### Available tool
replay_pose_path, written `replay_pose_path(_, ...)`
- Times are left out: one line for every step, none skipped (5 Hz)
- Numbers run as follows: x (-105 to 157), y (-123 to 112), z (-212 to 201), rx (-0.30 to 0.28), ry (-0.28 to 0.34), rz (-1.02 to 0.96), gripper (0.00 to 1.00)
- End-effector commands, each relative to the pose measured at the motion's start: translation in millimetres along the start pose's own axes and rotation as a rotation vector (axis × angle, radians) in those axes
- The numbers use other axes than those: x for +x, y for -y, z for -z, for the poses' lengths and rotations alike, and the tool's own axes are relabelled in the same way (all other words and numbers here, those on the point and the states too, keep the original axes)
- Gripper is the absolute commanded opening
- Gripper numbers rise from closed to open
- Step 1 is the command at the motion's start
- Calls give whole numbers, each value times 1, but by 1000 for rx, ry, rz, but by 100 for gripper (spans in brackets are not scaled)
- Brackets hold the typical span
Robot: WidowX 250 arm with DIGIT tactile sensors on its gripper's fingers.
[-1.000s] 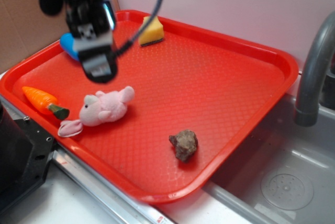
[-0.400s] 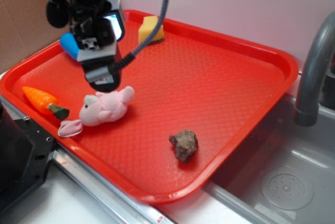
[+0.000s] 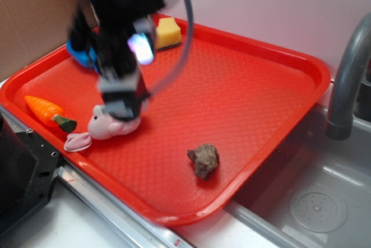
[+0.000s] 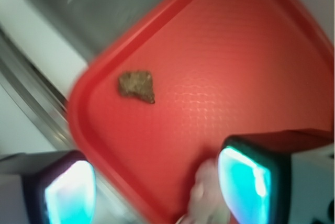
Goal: Grab the rock.
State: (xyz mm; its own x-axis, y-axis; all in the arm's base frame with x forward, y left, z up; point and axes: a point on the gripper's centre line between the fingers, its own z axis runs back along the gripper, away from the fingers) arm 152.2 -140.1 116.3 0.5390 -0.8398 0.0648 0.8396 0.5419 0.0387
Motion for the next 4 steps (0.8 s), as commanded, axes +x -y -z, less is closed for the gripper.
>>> replay_pose_path(22, 1, 38, 48, 43, 493, 100)
replay_pose_path(32, 1, 51, 15, 77, 605, 100)
replay_pose_path(36, 4, 67, -31, 86, 628, 100)
replay_pose_path(39, 10, 78, -79, 62, 620, 100)
